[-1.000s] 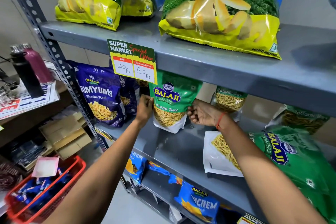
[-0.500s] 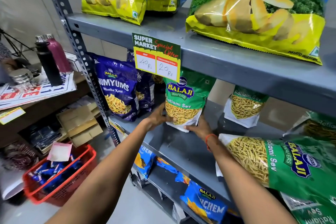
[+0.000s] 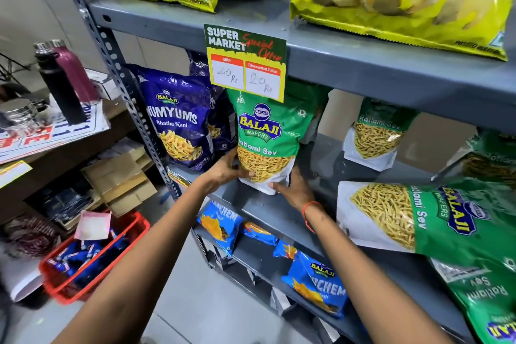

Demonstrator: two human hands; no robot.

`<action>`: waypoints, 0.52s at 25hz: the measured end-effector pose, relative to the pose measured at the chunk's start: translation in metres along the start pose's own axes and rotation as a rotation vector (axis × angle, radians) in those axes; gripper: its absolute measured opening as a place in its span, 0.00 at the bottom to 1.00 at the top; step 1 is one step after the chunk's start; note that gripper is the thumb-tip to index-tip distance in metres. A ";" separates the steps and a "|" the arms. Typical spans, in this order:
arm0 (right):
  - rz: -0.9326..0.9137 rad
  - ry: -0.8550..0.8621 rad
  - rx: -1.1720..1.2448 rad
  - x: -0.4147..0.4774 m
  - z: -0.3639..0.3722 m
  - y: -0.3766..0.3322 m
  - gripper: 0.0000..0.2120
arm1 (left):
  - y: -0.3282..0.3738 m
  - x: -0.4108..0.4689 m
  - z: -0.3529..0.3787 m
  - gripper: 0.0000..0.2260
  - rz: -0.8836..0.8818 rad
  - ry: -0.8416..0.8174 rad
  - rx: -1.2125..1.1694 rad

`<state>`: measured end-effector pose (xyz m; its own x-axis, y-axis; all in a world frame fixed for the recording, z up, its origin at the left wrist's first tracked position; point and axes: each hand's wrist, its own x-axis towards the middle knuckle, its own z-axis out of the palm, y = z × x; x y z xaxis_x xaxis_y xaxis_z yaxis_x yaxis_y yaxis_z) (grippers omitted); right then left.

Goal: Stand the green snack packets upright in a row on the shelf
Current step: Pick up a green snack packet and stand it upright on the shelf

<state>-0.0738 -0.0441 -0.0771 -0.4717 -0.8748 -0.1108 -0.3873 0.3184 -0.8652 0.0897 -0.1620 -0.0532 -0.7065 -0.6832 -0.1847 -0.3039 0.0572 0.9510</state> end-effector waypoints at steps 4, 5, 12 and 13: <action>0.111 0.056 0.155 -0.040 -0.019 -0.013 0.15 | 0.020 -0.011 0.025 0.14 -0.191 0.089 0.344; 0.171 0.028 0.334 -0.054 -0.024 -0.014 0.12 | 0.028 -0.016 0.037 0.11 -0.284 0.056 0.402; 0.649 -0.175 1.248 -0.138 -0.088 0.030 0.24 | 0.088 -0.012 0.168 0.04 -0.016 -0.063 0.191; 0.668 -0.151 1.291 -0.141 -0.095 0.039 0.28 | 0.096 -0.006 0.180 0.04 0.010 -0.087 0.182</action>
<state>-0.0973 0.1268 -0.0488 -0.1576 -0.7539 -0.6378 0.8689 0.2010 -0.4524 -0.0500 -0.0211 -0.0056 -0.7602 -0.6171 -0.2033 -0.4015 0.2002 0.8937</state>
